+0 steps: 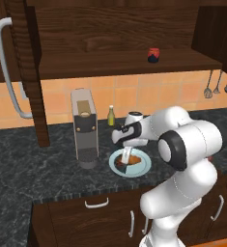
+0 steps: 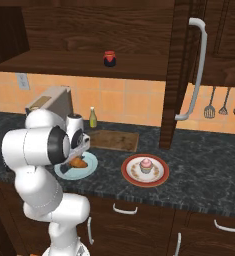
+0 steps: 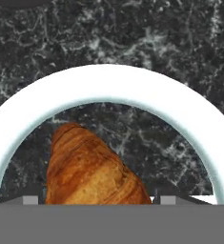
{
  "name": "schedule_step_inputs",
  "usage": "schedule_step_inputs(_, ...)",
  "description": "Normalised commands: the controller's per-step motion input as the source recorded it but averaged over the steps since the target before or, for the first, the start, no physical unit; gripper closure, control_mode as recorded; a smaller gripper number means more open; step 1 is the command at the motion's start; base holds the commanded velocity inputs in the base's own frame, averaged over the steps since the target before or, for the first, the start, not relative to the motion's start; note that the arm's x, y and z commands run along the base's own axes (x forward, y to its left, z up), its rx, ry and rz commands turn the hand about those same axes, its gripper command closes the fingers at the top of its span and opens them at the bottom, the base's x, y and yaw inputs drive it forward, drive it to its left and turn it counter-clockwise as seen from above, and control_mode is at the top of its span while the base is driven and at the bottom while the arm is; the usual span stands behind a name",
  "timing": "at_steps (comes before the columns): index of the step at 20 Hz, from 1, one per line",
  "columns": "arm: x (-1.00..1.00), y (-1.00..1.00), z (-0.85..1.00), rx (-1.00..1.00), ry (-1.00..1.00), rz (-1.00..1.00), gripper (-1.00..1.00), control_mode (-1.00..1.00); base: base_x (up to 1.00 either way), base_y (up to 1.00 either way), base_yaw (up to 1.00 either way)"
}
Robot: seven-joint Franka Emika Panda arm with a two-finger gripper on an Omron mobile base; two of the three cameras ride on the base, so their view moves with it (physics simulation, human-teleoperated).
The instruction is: From the different types of pastries on the counter, select a croissant and place it on the cutting board. Then retrieve a jar of jam from the cabinet and place it alongside the croissant on the cutting board.
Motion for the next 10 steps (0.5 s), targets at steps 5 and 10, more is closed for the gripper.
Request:
schedule_step_inputs(5, -0.01, 0.03, -0.32, 0.0, -0.06, 0.03, 1.0, -1.0, 0.0, 0.0, 0.0)
schedule_step_inputs(10, -0.01, -0.06, 0.06, 0.0, -0.07, 0.0, 1.0, -1.0, 0.0, 0.0, 0.0)
